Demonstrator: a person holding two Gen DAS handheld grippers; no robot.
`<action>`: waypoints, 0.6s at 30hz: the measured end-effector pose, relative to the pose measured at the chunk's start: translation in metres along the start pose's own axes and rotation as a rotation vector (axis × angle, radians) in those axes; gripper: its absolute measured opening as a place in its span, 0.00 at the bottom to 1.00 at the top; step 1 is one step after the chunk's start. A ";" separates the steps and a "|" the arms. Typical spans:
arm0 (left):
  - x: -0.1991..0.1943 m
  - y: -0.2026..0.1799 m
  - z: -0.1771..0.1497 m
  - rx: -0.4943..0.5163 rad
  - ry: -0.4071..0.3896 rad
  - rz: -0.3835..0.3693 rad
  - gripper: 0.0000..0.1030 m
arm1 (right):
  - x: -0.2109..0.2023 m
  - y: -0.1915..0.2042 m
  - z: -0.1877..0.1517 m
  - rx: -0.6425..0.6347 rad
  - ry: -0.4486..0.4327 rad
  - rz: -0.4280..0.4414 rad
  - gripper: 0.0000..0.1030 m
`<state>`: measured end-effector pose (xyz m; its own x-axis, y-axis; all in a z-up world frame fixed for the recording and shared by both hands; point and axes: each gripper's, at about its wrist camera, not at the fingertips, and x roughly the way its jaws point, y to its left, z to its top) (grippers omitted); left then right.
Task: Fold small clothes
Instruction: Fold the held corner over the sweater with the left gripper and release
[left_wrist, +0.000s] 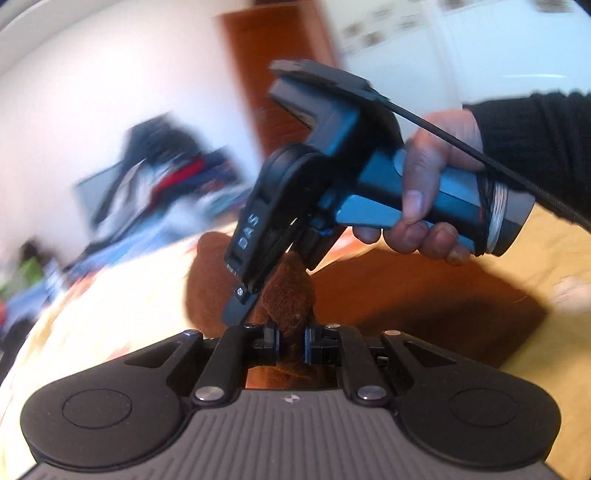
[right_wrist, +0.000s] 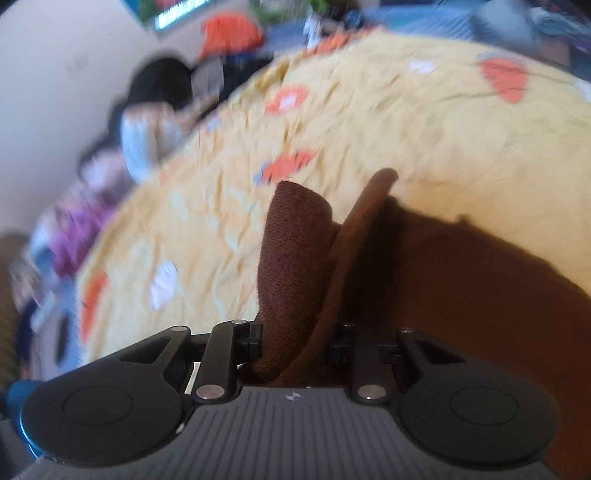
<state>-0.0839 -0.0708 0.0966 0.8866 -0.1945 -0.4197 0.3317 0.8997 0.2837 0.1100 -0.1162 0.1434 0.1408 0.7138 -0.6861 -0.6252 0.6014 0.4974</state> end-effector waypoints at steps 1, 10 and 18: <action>0.005 -0.015 0.008 0.034 -0.014 -0.049 0.10 | -0.024 -0.014 -0.009 0.029 -0.043 0.003 0.28; 0.060 -0.114 -0.010 0.101 0.106 -0.275 0.15 | -0.092 -0.149 -0.132 0.424 -0.169 -0.065 0.37; -0.018 -0.066 -0.004 -0.053 -0.138 -0.298 0.88 | -0.084 -0.148 -0.121 0.430 -0.226 -0.018 0.31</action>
<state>-0.1230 -0.1255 0.0819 0.7896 -0.4999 -0.3559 0.5689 0.8137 0.1192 0.0978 -0.3090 0.0627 0.3421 0.7332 -0.5877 -0.2537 0.6743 0.6935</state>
